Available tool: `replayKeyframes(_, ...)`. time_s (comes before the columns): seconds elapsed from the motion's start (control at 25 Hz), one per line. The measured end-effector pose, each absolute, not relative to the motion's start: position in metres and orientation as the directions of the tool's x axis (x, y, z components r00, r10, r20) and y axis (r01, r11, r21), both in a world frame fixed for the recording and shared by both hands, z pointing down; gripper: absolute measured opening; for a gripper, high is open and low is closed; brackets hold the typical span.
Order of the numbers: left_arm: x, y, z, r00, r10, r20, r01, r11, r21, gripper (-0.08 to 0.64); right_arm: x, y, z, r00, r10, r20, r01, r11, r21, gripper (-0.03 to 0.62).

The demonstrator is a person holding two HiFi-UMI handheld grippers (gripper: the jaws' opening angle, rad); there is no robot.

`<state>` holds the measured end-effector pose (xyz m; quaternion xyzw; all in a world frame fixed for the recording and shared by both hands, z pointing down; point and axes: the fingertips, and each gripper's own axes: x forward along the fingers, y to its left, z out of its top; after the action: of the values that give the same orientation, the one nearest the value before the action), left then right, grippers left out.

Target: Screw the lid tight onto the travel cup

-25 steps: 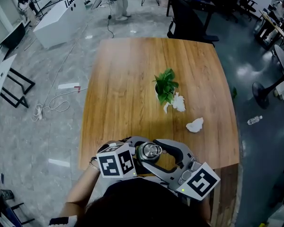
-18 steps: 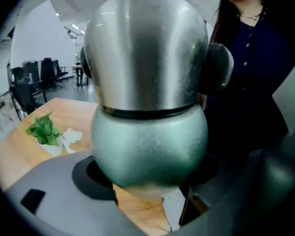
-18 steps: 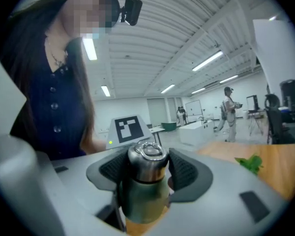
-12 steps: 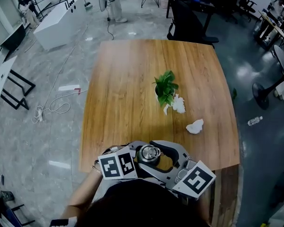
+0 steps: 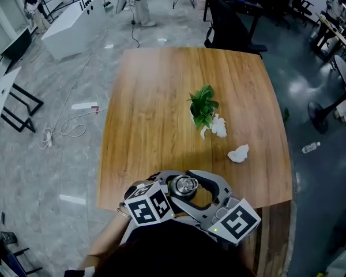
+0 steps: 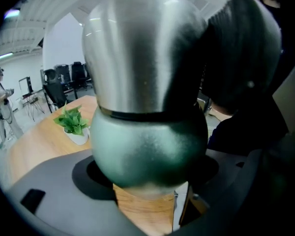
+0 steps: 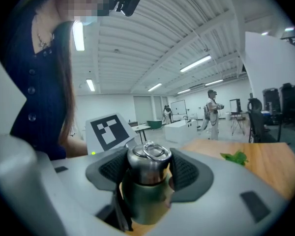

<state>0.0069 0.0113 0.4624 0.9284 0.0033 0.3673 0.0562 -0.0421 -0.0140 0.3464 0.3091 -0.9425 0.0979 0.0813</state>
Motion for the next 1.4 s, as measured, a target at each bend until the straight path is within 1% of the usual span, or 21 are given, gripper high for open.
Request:
replayKeyframes(0.24, 0.005, -0.002, 0.461, 0.771, -0.085, 0.631, -0.178, -0.98, 0.086, 0.385, -0.04, -0.018, 0.347, -0.762, -0.616, 0.2, -0.645, 0.752, -0.139, 0.252)
replayKeyframes(0.4, 0.002, -0.005, 0.46, 0.772, -0.149, 0.617, -0.211, -0.977, 0.028, 0.385, -0.041, -0.013, 0.345, -0.751, -0.625, 0.212, -0.65, 0.756, -0.078, 0.252)
replayKeyframes(0.56, 0.0, -0.008, 0.458, 0.765, -0.205, 0.611, -0.235, -0.972, -0.033, 0.385, -0.04, -0.01, 0.343, -0.732, -0.632, 0.255, -0.655, 0.755, -0.008, 0.253)
replayKeyframes(0.64, -0.002, -0.009, 0.459, 0.762, -0.219, 0.609, -0.248, -0.968, -0.038, 0.385, -0.036, -0.01, 0.34, -0.728, -0.639, 0.247, -0.668, 0.743, -0.049, 0.256)
replayKeyframes(0.76, -0.009, -0.014, 0.46, 0.768, -0.239, 0.594, -0.295, -0.956, -0.004, 0.385, -0.022, -0.01, 0.333, -0.72, -0.66, 0.215, -0.692, 0.706, -0.152, 0.264)
replayKeyframes(0.88, -0.021, -0.022, 0.457, 0.764, -0.28, 0.581, -0.352, -0.936, 0.012, 0.385, -0.002, -0.016, 0.334, -0.665, -0.716, 0.214, -0.746, 0.652, -0.135, 0.264)
replayKeyframes(0.96, -0.03, -0.027, 0.455, 0.747, -0.315, 0.586, -0.401, -0.916, 0.02, 0.385, 0.014, -0.021, 0.342, -0.6, -0.762, 0.242, -0.798, 0.591, -0.118, 0.262)
replayKeyframes(1.16, -0.044, -0.034, 0.462, 0.72, -0.352, 0.598, -0.497, -0.863, 0.091, 0.385, 0.049, -0.025, 0.392, -0.445, -0.792, 0.419, -0.894, 0.418, -0.159, 0.256)
replayKeyframes(1.2, -0.046, -0.033, 0.465, 0.714, -0.354, 0.604, -0.506, -0.857, 0.096, 0.385, 0.056, -0.025, 0.4, -0.408, -0.798, 0.443, -0.912, 0.374, -0.166, 0.243)
replayKeyframes(1.24, -0.047, -0.033, 0.468, 0.705, -0.355, 0.613, -0.513, -0.853, 0.095, 0.385, 0.062, -0.026, 0.408, -0.368, -0.806, 0.464, -0.93, 0.327, -0.17, 0.206)
replayKeyframes(1.28, -0.049, -0.032, 0.47, 0.697, -0.357, 0.622, -0.517, -0.851, 0.092, 0.385, 0.067, -0.025, 0.415, -0.33, -0.811, 0.483, -0.944, 0.282, -0.171, 0.132)
replayKeyframes(1.32, -0.049, -0.031, 0.471, 0.691, -0.358, 0.629, -0.52, -0.85, 0.088, 0.385, 0.07, -0.025, 0.423, -0.302, -0.81, 0.503, -0.953, 0.249, -0.172, 0.076)
replayKeyframes(1.4, -0.048, -0.03, 0.471, 0.685, -0.357, 0.635, -0.521, -0.849, 0.085, 0.385, 0.071, -0.023, 0.437, -0.275, -0.793, 0.544, -0.961, 0.22, -0.165, 0.06)
